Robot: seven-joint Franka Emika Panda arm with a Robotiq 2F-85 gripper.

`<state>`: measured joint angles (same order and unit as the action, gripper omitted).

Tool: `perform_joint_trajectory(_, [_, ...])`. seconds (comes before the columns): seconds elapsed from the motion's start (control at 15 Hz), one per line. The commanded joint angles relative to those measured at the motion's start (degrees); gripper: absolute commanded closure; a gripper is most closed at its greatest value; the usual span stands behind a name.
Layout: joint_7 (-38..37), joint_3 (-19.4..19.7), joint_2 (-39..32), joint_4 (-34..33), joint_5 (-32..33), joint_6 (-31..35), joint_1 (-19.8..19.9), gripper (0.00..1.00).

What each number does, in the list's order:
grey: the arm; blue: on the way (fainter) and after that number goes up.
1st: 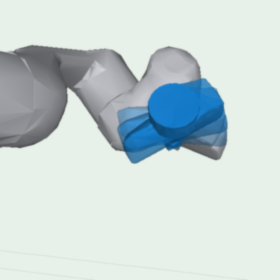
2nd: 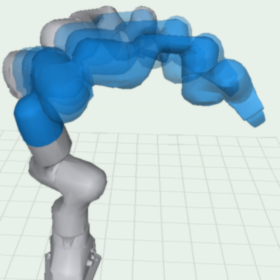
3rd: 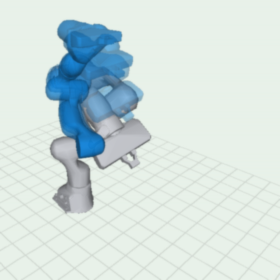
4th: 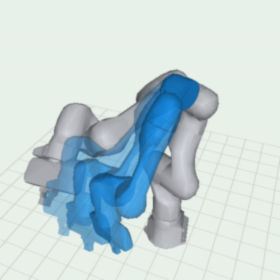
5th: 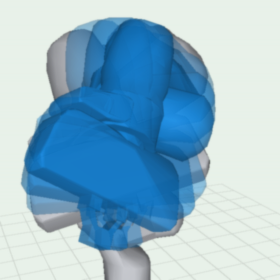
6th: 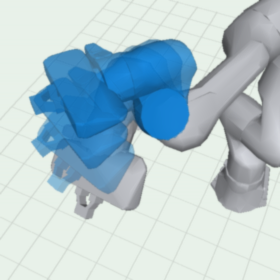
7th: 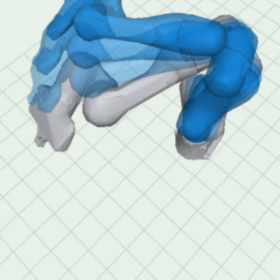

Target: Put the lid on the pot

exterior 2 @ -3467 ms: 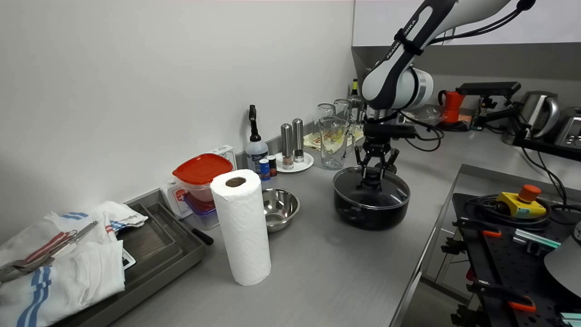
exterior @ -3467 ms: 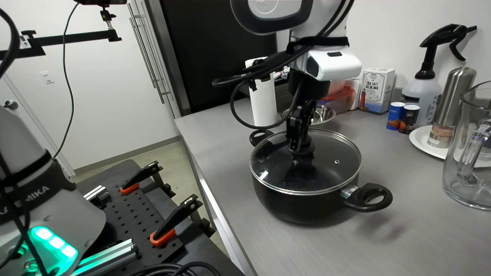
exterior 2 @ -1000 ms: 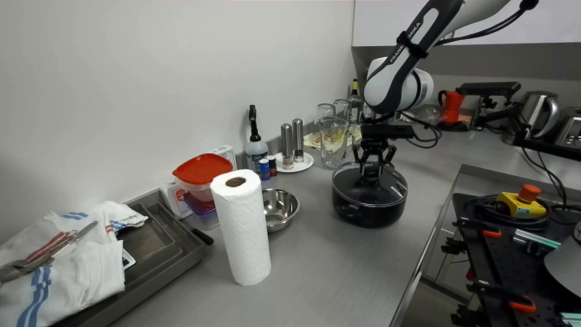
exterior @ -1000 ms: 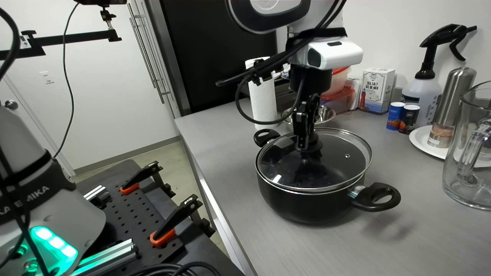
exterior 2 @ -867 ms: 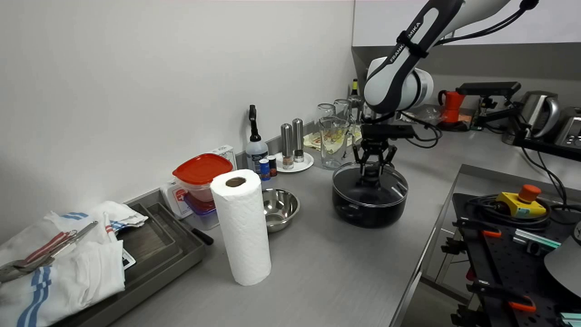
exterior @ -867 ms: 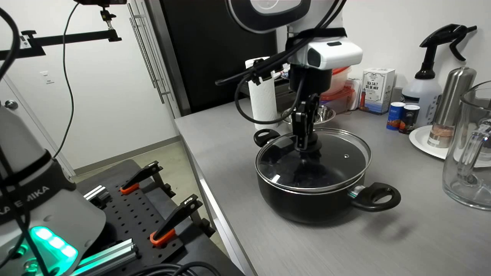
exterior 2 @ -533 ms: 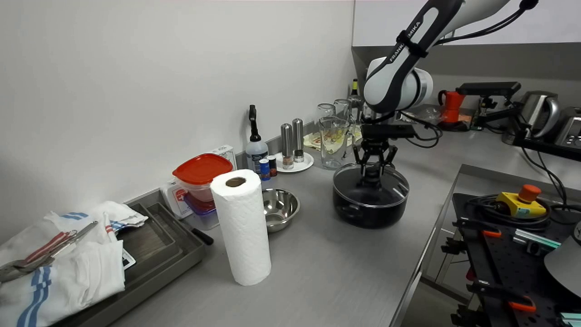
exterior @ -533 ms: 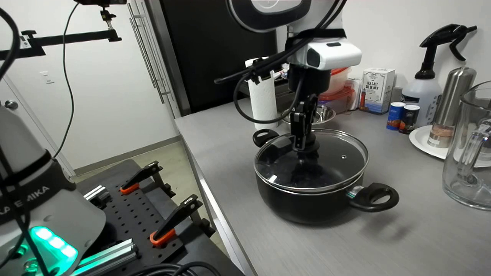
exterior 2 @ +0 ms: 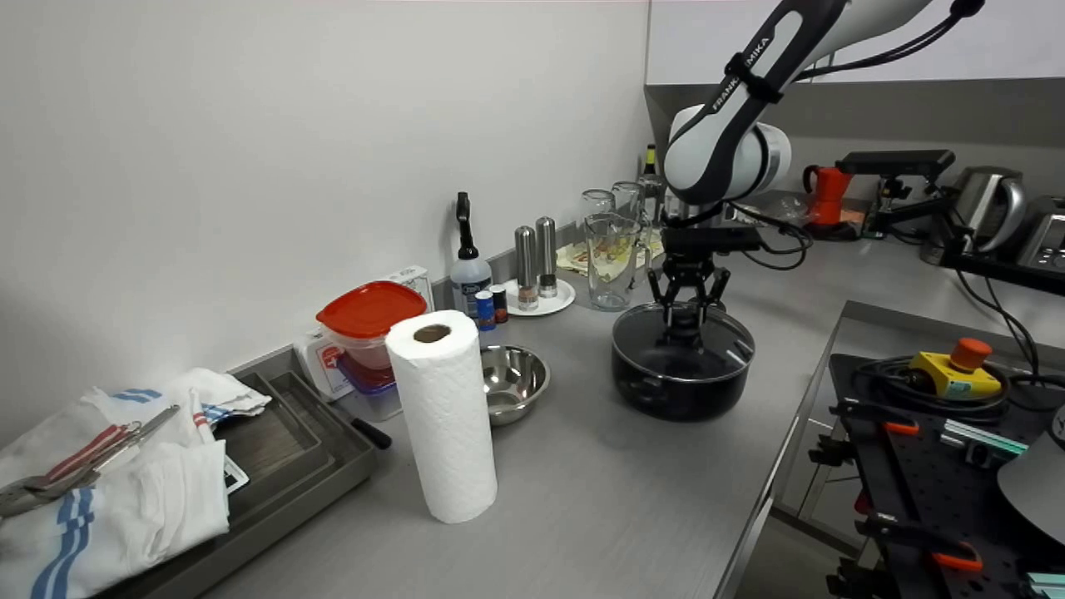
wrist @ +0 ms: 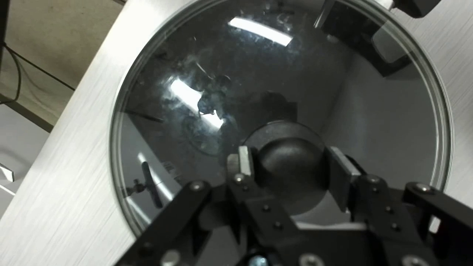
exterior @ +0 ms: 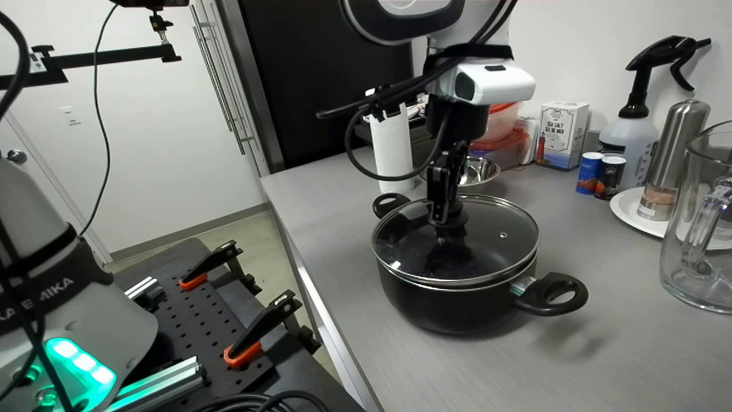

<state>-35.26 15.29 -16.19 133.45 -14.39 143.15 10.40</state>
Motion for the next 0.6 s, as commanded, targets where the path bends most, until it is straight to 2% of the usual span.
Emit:
perform_joint_trajectory(0.0, [1.1,-0.6,1.1,-1.1,-1.2,-2.7,0.3,0.75])
perform_joint_trajectory(0.4, [1.4,-0.7,0.7,-1.4,-1.5,-3.1,0.5,0.75])
perform_joint_trajectory(0.47, [1.3,-0.7,0.7,-1.5,-1.5,-3.1,0.5,0.25])
perform_joint_trajectory(0.53, [1.3,-0.6,0.7,-1.4,-1.4,-3.1,0.4,0.24])
